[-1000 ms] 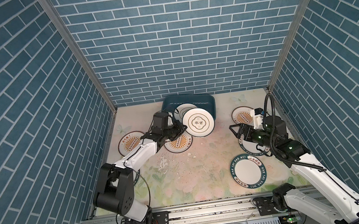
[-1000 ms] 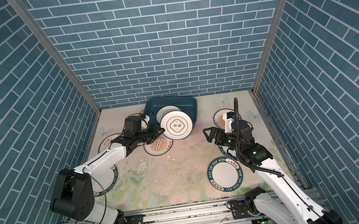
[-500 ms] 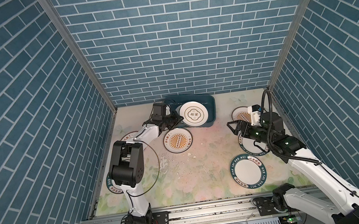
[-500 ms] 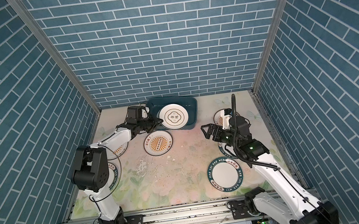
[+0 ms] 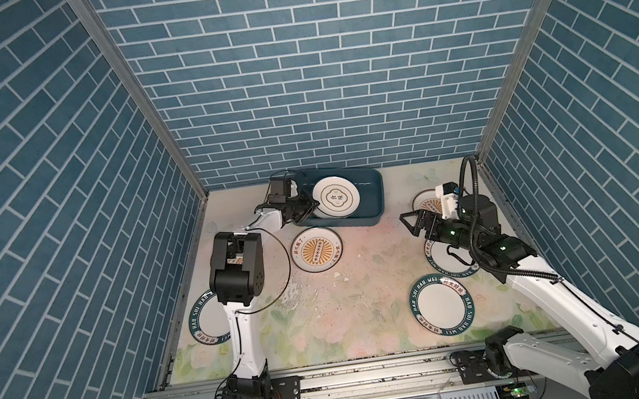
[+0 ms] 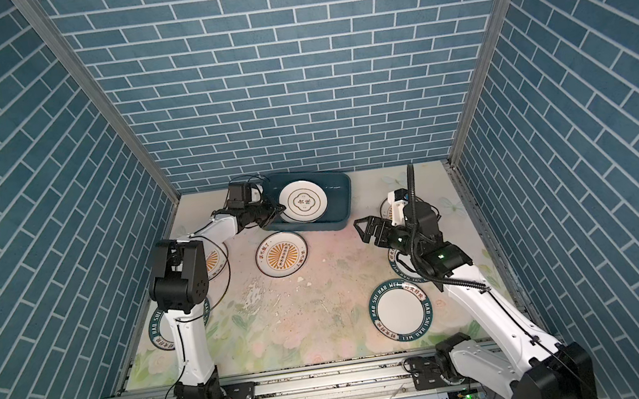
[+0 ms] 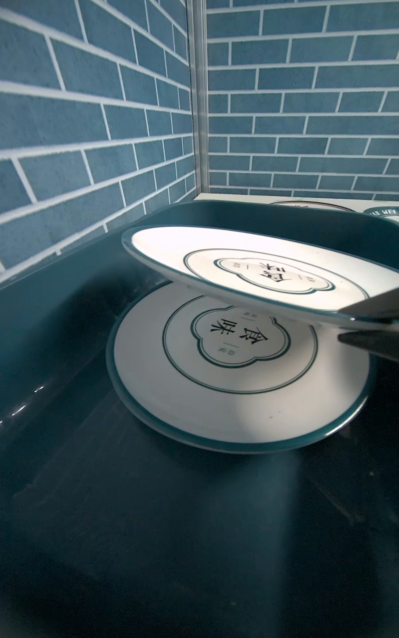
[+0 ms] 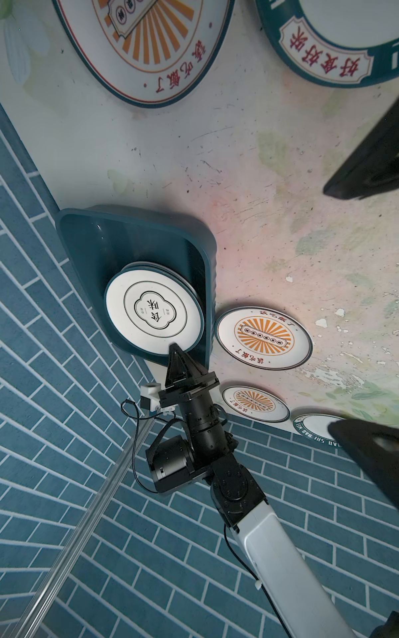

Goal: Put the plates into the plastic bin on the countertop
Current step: 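Carry the held plate with the left gripper over the teal bin, then lower the plate onto the stack in the bin and open the left gripper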

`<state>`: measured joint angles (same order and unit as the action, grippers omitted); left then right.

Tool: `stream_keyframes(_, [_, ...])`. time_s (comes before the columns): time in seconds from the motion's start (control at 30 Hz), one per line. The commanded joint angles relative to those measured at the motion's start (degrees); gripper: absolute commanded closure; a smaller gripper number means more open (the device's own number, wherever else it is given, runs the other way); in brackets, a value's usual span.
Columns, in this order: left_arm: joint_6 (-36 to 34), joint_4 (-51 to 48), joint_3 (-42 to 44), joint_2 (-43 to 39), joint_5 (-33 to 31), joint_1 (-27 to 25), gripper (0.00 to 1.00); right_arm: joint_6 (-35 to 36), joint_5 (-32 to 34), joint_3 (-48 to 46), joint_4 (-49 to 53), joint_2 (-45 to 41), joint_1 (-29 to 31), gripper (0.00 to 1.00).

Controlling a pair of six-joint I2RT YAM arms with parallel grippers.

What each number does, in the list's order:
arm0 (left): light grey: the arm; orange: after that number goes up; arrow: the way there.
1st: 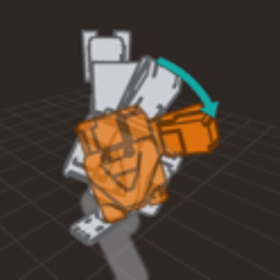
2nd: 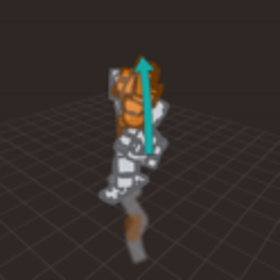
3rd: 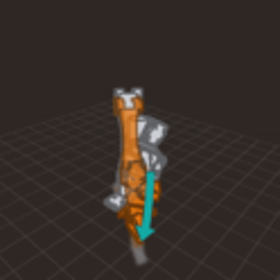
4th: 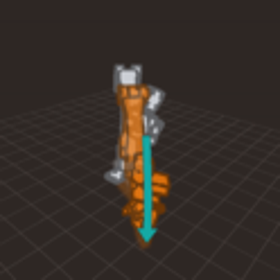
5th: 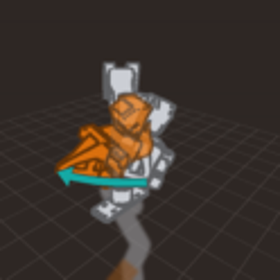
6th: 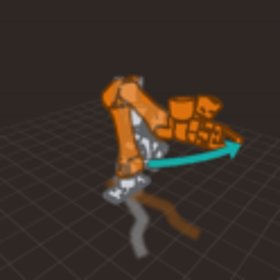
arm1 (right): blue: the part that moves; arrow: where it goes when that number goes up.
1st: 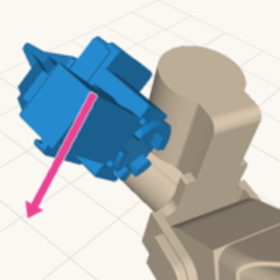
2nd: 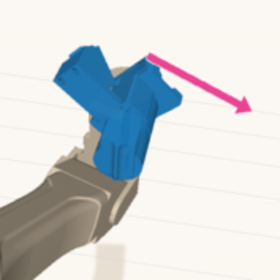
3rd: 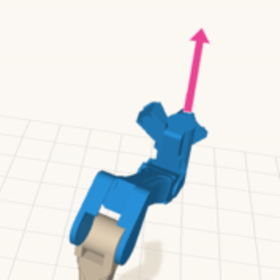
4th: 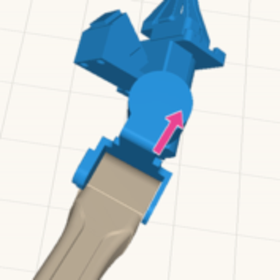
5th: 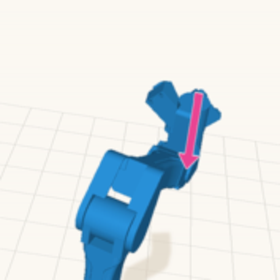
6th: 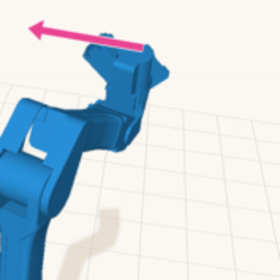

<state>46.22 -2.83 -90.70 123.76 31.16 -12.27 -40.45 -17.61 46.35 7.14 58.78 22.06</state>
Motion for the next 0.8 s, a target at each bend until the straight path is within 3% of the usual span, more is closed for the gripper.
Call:
stream_keyframes(0.0, [-1.5, 1.4, -3.0, 1.0, 1.0, 0.2, 1.0, 1.5, 0.4, 2.0, -1.3, 1.4, -0.2, 0.02])
stream_keyframes(0.77, [-1.7, -0.7, -6.9, 6.2, -0.8, 1.4, 0.96, 1.8, 0.4, 3.8, -1.5, 5.8, -0.1, 0.02])
